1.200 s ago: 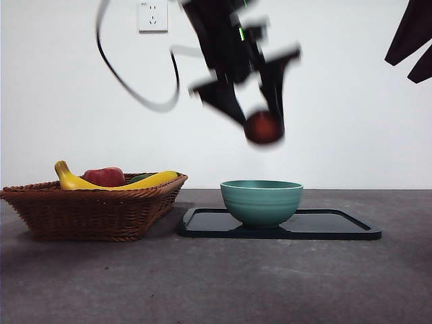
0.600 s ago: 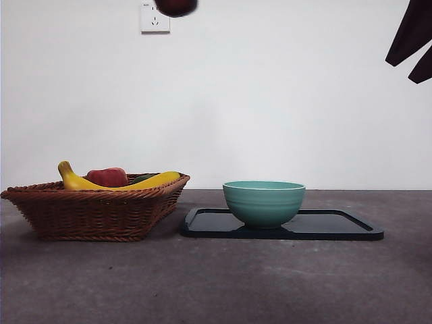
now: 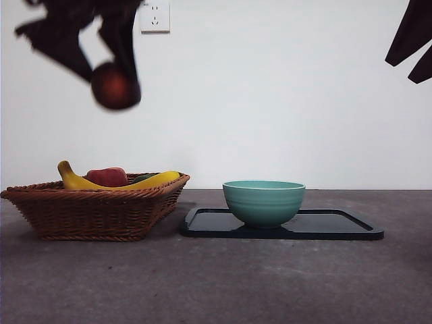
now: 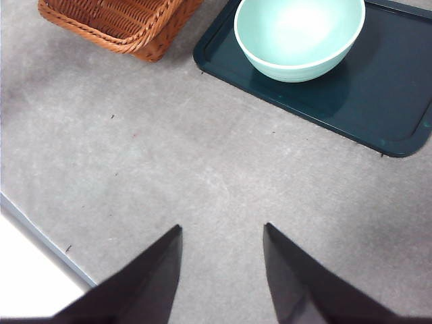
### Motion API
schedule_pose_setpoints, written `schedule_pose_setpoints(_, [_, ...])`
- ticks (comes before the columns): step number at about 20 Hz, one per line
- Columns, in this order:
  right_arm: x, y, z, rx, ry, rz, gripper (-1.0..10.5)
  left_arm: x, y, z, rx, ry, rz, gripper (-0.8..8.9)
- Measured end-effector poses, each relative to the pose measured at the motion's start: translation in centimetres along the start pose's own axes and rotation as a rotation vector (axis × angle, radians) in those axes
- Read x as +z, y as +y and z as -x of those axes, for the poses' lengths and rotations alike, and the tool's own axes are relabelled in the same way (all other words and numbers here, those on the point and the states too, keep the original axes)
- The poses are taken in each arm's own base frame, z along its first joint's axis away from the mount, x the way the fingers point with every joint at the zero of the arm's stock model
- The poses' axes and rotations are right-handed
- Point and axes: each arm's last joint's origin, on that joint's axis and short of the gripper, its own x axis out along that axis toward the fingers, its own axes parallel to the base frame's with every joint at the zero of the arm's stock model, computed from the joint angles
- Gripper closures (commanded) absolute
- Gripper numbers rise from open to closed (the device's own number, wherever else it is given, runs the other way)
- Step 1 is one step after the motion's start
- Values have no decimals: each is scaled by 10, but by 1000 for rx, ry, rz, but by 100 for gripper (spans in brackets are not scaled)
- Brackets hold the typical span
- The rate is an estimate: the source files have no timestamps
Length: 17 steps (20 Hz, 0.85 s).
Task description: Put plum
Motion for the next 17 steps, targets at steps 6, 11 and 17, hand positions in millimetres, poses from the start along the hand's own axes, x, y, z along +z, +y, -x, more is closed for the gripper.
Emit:
schedule_pose_setpoints(6, [0, 0, 0, 0, 0, 0, 755, -46, 9, -42, 11, -37, 12, 568])
schedule_pose_setpoints(11, [0, 0, 0, 0, 0, 0, 755, -62, 17, -74, 32, 7, 20, 568])
schedule_pose_setpoints(17, [0, 0, 0, 0, 0, 0, 755, -72, 17, -103, 36, 53, 15, 568])
